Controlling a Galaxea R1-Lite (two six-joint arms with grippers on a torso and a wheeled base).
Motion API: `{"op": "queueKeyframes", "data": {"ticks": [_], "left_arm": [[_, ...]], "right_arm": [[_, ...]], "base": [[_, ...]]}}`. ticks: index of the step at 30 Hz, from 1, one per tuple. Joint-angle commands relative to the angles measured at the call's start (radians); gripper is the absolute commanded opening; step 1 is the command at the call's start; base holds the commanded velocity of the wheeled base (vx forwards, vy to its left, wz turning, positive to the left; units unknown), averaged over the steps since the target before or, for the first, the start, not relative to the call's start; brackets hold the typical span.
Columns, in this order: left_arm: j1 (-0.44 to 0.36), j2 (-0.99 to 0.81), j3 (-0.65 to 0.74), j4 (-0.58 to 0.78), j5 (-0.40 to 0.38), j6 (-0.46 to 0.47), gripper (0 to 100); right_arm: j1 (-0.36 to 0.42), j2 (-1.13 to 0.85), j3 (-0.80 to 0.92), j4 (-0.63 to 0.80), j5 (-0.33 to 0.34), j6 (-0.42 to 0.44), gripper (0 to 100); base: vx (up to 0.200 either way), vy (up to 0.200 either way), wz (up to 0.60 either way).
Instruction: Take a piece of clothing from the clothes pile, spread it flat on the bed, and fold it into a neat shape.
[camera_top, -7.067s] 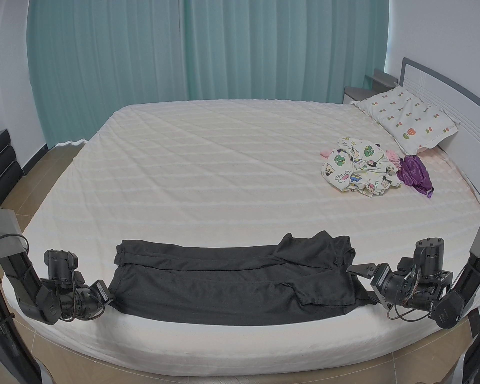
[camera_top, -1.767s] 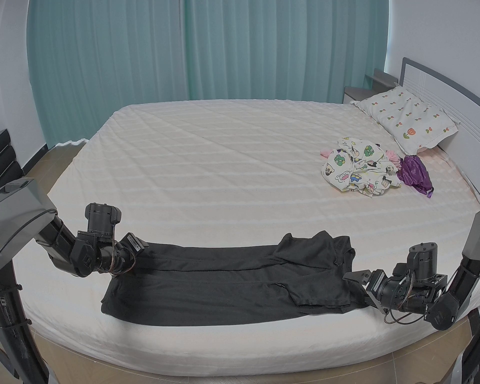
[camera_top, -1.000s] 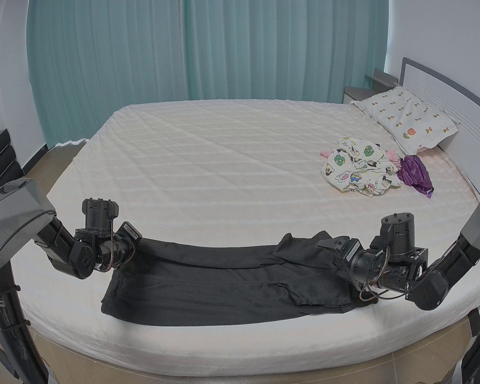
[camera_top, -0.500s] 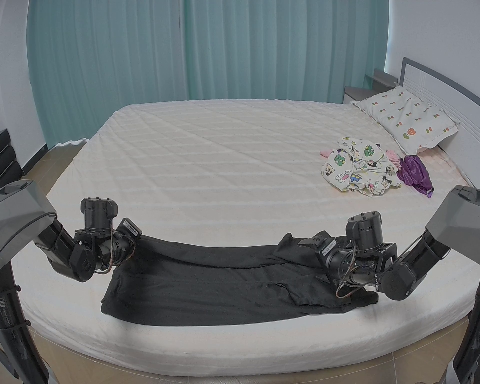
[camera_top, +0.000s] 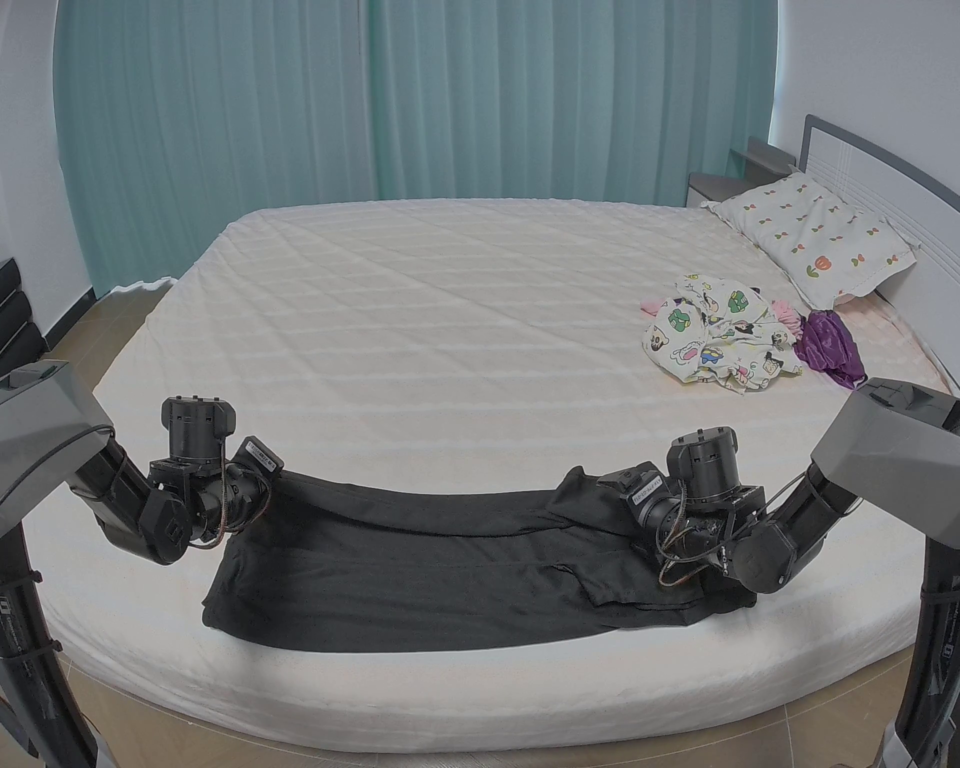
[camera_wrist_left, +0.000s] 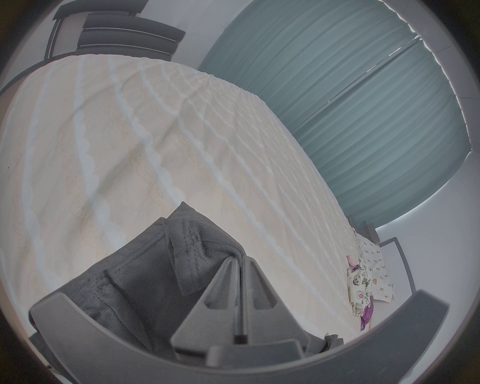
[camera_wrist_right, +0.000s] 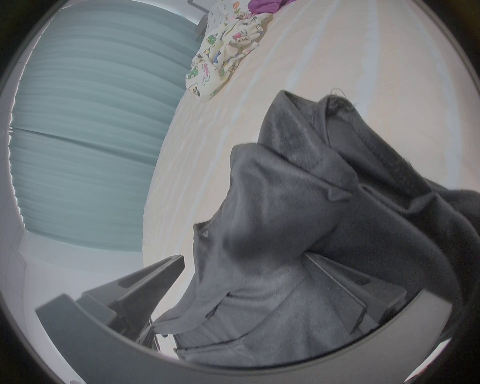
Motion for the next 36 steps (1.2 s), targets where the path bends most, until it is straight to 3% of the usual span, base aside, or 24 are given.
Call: {"op": "queueKeyframes", "data": {"ticks": [1, 3, 4, 14, 21, 24, 28, 31, 36], "left_arm": [[0.0, -0.001, -0.001, -0.001, 0.001, -0.005, 0], [0.0, -0.001, -0.001, -0.001, -0.001, -0.005, 0], [0.0, 0.0, -0.001, -0.001, 0.001, -0.005, 0], [-0.001, 0.003, 0.0, -0.001, 0.001, -0.005, 0], [-0.004, 0.003, 0.002, -0.001, 0.001, -0.003, 0], [-0.004, -0.003, -0.001, -0.009, 0.001, -0.003, 0], [0.003, 0.002, -0.016, -0.116, 0.002, -0.002, 0], [0.016, 0.008, 0.0, -0.256, 0.005, -0.002, 0], [0.017, 0.054, 0.071, -0.349, 0.002, 0.004, 0]], "right_arm": [[-0.007, 0.036, -0.022, -0.002, -0.015, 0.001, 100], [-0.006, 0.036, -0.022, -0.013, -0.021, 0.0, 100], [-0.006, 0.033, -0.022, -0.024, -0.025, -0.002, 0], [0.017, 0.013, -0.002, -0.056, -0.094, -0.008, 0], [0.02, -0.033, 0.015, -0.058, -0.1, -0.015, 0], [0.005, -0.059, 0.005, -0.059, -0.1, -0.071, 0], [-0.056, -0.076, -0.075, -0.093, -0.087, -0.186, 0], [-0.081, -0.082, -0.106, -0.108, -0.087, -0.198, 0], [-0.072, -0.07, -0.026, -0.125, -0.084, -0.201, 0]], "base": [[0.0, 0.0, 0.0], [0.0, 0.0, 0.0], [0.0, 0.0, 0.0], [0.0, 0.0, 0.0], [0.0, 0.0, 0.0], [0.0, 0.0, 0.0], [0.0, 0.0, 0.0], [0.0, 0.0, 0.0], [0.0, 0.0, 0.0]]}}
